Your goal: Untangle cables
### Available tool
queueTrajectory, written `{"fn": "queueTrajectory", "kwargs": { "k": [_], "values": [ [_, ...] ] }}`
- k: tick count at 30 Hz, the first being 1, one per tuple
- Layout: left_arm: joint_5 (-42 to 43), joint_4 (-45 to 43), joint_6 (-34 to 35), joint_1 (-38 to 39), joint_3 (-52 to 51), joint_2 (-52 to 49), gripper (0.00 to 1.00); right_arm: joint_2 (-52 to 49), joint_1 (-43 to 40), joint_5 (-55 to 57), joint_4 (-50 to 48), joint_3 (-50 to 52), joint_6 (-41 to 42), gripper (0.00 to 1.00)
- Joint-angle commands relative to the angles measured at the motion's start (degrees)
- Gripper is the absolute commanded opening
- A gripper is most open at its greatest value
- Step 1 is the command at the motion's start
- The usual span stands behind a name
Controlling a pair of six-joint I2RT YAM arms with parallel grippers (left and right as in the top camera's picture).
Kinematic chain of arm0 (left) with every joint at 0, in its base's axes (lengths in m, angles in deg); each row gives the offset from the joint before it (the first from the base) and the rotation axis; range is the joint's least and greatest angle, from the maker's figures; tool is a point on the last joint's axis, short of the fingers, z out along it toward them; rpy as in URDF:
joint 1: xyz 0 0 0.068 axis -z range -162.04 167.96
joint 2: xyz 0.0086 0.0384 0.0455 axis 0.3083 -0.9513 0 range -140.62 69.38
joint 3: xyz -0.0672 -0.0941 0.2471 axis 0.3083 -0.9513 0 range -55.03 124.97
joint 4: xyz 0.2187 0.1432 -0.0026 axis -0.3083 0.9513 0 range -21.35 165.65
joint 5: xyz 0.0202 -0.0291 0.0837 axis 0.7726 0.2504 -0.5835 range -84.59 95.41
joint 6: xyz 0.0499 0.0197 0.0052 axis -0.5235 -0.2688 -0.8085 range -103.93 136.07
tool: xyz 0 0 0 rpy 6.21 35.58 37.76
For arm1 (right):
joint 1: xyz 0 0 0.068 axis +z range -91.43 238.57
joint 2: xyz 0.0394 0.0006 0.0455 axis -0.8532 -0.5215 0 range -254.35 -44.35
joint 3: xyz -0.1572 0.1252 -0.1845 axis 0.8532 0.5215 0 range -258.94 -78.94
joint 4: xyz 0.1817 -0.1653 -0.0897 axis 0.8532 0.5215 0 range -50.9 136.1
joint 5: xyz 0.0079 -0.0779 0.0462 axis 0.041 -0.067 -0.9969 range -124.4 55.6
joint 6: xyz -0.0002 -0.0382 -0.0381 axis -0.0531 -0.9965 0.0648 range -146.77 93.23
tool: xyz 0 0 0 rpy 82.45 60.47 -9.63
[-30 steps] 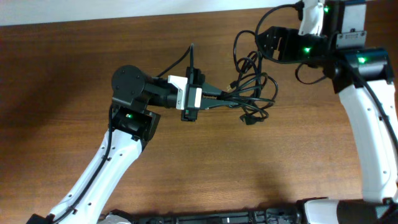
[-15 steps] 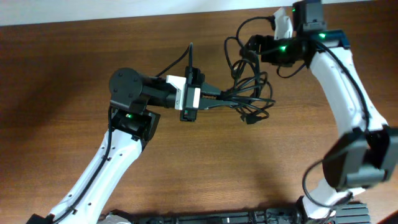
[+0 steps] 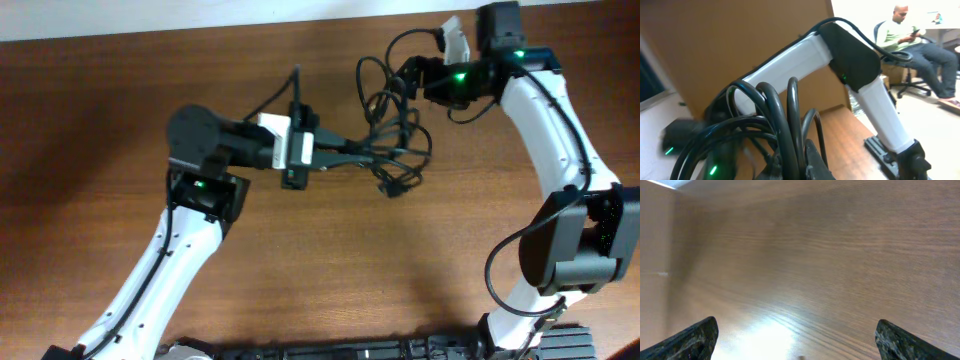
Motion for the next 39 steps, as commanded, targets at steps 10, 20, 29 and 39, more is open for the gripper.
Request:
{"fn": "queueTrajectory", "kwargs": {
  "k": [10,20,29,39],
  "values": [
    [2.0,-3.2,0.4,-3.7,0.6,0.2,0.00,0.0,-5.6,-43.1,-3.3,-0.7,-12.9,0.98],
    [-0.7,-3.2,0.3,-1.2,0.6,0.2,0.00,0.0,0.7,-37.0,-6.3,-0.7,-13.1,0.99],
    [-0.9,-11.3,7.3,2.5,0.6,0.2,0.00,0.0,4.2,-16.9,-6.2,-0.6,-9.2,0.99],
    [0.9,-28.3,18.1,1.6,0.6,0.2,0.00,0.0,-1.4,-9.7,0.6,-0.5,-11.0,0.99]
  ]
}}
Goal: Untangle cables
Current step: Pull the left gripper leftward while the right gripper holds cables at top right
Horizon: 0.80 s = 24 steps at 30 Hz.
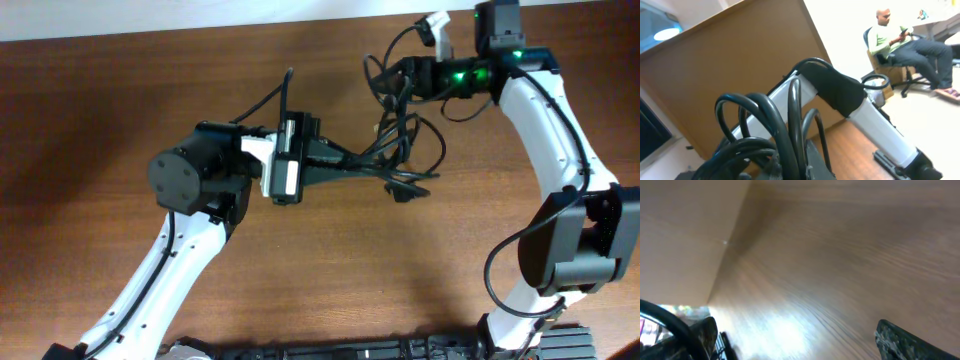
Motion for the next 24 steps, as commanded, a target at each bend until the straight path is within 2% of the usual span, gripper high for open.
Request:
{"fn": "queueTrajectory", "kwargs": {
  "k": [1,14,24],
  "values": [
    [-0.2,-2.0,2.4,-0.9,0.7,0.4,0.00,0.0,-2.5,5.3,2.0,-0.5,-2.2,0.99],
    [-0.2,-2.3,2.6,-7.2,0.7,2.3,0.00,0.0,-7.2,8.5,4.5,-0.4,-2.4,0.98],
    [-0.2,0.0,2.6,-16.5,0.7,2.3,0.00,0.0,-7.3,8.2,5.9,-0.4,-5.4,0.99]
  ]
}}
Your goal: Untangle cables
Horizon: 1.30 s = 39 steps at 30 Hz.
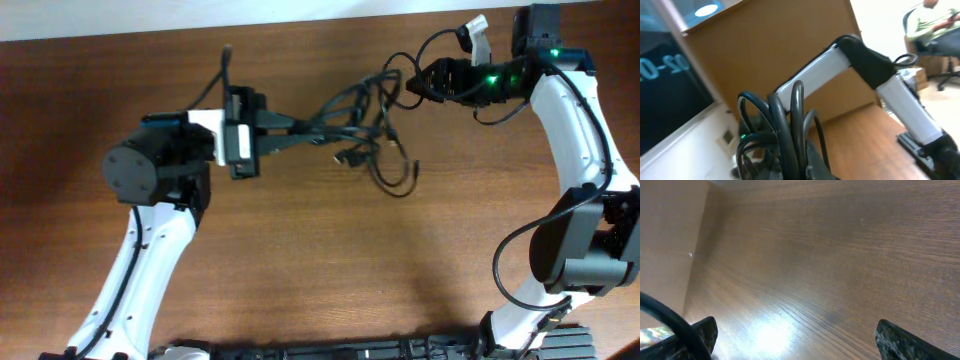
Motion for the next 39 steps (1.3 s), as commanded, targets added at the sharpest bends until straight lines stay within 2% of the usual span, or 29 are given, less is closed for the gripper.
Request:
{"fn": "queueTrajectory", "kwargs": {
  "k": [1,5,10,13,18,23,27,31,33,39],
  "values": [
    [-1.6,1.5,-0.7,-3.1,0.7,2.3,0.00,0.0,-0.7,1.8,0.5,-0.4,-2.2,0.99],
    [-1.5,4.3,-0.7,-3.4,0.7,2.3,0.00,0.0,-0.7,-2.8,1.5,-0.4,-6.5,0.99],
    [-1.6,4.4,-0.7,-3.4,0.7,2.3,0.00,0.0,-1.4,-1.9,3.0,-0.4,-6.5,0.99],
    [-2.0,2.6,-0.7,-4.3,0.7,2.3,0.00,0.0,-2.9,7.1,3.9,-0.4,0.3,0.99],
    [-3.1,-0.3,-0.2,-5.8,0.7,2.6,0.00,0.0,-5.5,19.2,7.5,-0.4,6.6,0.99],
    [-3.1,0.0,-0.2,-6.0,0.7,2.6,0.00,0.0,-7.1,19.8,10.0,-0.4,6.5,0.99],
    [-3.1,0.0,0.0,-6.0,0.7,2.6,0.00,0.0,-7.0,14.5,10.7,-0.4,4.0,0.99],
    [-3.1,2.3,0.6,-6.0,0.7,2.6,0.00,0.0,-6.8,-0.1,12.4,-0.4,-4.6,0.99],
    [-3.2,4.5,0.6,-6.0,0.7,2.6,0.00,0.3,-6.3,-3.6,13.0,-0.4,-9.1,0.93],
    [-9.1,16.2,0.6,-6.0,0.7,2.6,0.00,2.6,-1.9,-2.9,10.7,-0.5,-9.2,0.92]
  ]
}}
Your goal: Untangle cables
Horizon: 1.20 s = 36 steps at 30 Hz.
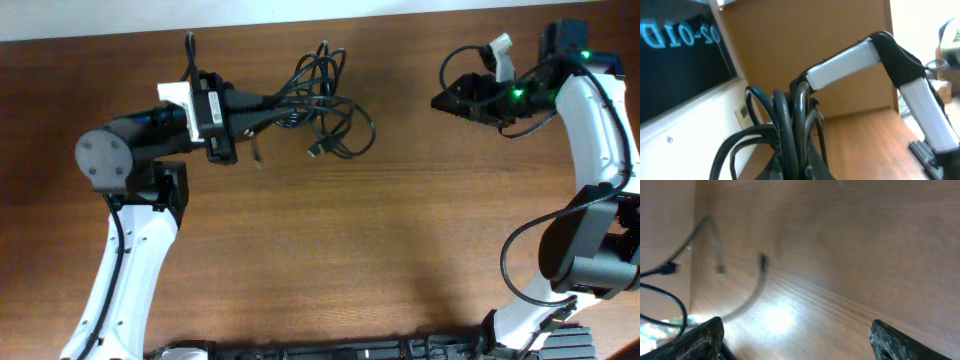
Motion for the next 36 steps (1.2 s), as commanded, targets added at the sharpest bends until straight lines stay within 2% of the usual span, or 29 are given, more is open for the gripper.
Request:
{"fn": "queueTrajectory", "kwargs": {
  "k": [1,14,22,26,29,32,33,36],
  "values": [
    [-7.0,5.7,0.3,-0.3,0.7,1.3,0.00,3.0,3.7,-2.4,-1.3,-0.5,-2.4,0.92],
    [-10.6,24.2,-2.8,-0.2,0.7,1.2,0.00,14.1,14.7,-2.3,-11.3,-0.5,-2.7,0.96],
    [-10.8,31.4,-5.9,0.6,0.7,1.2,0.00,19.5,20.1,-2.3,-14.9,-0.5,-2.8,0.96],
    [-10.8,38.2,-14.3,3.0,0.7,1.2,0.00,21.1,22.0,-2.3,-16.2,-0.5,-2.3,0.96],
    [-7.6,43.2,-23.5,5.2,0.7,1.2,0.00,21.8,22.3,-2.1,-16.1,-0.5,-2.0,0.96],
    [-1.3,50.7,-39.7,6.6,0.7,1.2,0.00,22.3,22.2,-2.1,-16.1,-0.5,1.4,0.97],
    [-1.1,52.7,-42.8,6.6,0.7,1.2,0.00,22.4,22.2,-2.1,-16.1,-0.5,2.1,0.97],
    [-1.0,54.9,-47.8,6.6,0.7,1.2,0.00,22.4,22.2,-0.5,-16.4,-0.5,6.2,0.97]
  ]
}}
